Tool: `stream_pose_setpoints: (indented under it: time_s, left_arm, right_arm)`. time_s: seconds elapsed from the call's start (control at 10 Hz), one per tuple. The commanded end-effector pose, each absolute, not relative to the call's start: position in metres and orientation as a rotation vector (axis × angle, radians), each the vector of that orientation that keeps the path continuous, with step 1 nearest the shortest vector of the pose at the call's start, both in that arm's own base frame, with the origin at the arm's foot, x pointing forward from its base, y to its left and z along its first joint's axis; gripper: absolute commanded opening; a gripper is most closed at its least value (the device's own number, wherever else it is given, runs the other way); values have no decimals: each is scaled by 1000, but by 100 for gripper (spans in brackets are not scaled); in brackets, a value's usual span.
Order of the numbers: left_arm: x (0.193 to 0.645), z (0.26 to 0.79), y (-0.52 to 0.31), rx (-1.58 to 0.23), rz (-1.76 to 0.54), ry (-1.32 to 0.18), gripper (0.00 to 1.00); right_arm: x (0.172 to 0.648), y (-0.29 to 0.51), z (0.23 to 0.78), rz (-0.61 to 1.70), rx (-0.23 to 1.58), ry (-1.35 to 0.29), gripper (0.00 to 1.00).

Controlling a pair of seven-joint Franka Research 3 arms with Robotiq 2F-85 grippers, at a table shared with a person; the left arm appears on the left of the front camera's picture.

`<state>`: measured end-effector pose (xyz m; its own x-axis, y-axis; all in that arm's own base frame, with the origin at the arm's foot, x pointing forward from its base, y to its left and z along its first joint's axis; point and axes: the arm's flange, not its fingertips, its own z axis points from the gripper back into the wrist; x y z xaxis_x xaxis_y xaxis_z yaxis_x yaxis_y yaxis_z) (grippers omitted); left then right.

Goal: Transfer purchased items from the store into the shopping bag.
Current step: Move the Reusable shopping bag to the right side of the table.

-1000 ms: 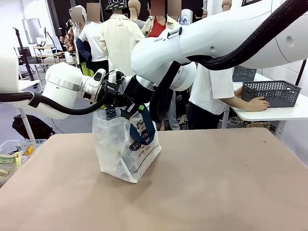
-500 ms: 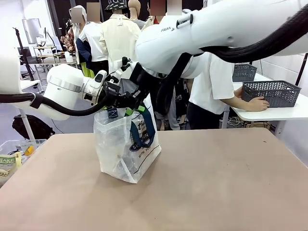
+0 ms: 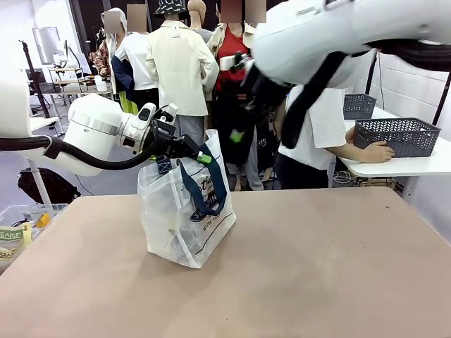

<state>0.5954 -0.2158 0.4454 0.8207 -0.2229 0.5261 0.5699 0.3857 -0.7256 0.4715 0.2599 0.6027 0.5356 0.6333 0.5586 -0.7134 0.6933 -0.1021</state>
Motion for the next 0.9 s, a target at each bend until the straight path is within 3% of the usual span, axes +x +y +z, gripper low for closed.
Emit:
stream_pose_setpoints:
  time_s: [0.0,0.3,0.8]
  left_arm:
    - [594,448,-217,-1010,-540,-326,0]
    - [588,466,-211,-924,-555,-366,0]
    - [578,519,-184,-567,-535,-409,0]
  right_arm:
    - [466,189,604,578,5,-521,100]
    - [458,45,582,216,-215,-319,100]
    - [437,-55,526,-99,-100,-269,100]
